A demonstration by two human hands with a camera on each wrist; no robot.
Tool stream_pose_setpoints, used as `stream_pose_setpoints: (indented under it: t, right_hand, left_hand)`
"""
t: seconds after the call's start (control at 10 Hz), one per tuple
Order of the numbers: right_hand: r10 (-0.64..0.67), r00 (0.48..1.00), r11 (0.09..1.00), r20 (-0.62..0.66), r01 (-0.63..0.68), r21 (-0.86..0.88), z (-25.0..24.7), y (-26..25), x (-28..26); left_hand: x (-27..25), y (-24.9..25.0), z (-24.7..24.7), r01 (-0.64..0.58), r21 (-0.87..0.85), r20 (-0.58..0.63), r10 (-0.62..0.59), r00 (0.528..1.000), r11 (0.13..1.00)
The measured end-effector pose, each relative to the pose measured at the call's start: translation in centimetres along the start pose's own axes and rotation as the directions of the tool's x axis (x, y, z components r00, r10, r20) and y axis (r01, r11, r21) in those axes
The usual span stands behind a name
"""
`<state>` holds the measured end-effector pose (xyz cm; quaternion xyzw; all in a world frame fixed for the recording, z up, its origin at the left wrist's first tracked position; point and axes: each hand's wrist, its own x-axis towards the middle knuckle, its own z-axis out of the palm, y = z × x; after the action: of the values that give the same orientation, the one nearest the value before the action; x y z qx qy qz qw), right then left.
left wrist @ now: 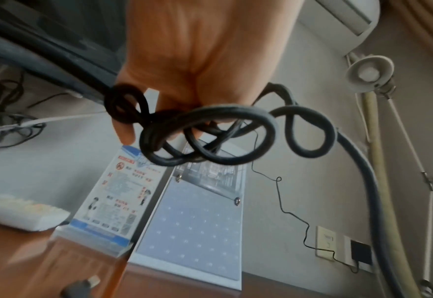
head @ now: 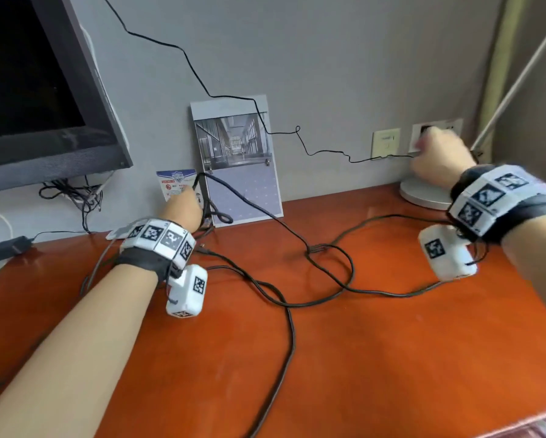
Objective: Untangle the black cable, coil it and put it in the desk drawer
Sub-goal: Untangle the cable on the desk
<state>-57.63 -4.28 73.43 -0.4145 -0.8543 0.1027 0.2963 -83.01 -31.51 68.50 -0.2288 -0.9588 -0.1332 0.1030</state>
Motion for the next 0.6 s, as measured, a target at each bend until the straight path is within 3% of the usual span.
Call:
stream_pose_setpoints:
  t: [0.1,0.2,0.3,0.4,0.5,0.6]
  right_hand:
    - [-0.536,0.697,0.834,0.476,0.524,0.172,2.3,-4.9,-6.7]
    - [-0.428,0.573,0.82,0.698,0.571,0.034,7.2,-6.7,-10.8]
    - [-0.201,0.673,0.913,0.711,0.392,-0.113,9.5,-7.3,-11.0]
    - [-0.146,0.641,0.932,0.754,0.346,-0.113,10.4,-7.6,-9.9]
    - [-0.216,0.649,0.943,0.73,0.333,-0.017,11.3,-6.3,-8.0]
    - [-0.058,0.772,0.995,0.633,0.094,-0.022,12.3,-5.6,-5.4]
  left_hand:
    - [0.6,1.1,-1.3,-0.021,-0.05,-0.076,0.017,0.997,0.999]
    - [0.8,2.3,-2.7,-0.023,-0.055,-0.114,0.017,0.993,0.998]
    - [0.6,3.0,-3.9,-0.051,-0.143,-0.135,0.031,0.99,0.988]
    - [0.7,3.9,-6.1,-0.078,-0.3,-0.175,0.026,0.984,0.951]
    - [1.7,3.9,-8.6,-0.03,-0.394,-0.218,-0.062,0.974,0.919]
    - [3.0,3.5,-11.2,-0.048,-0.545,-0.202,-0.076,0.977,0.837]
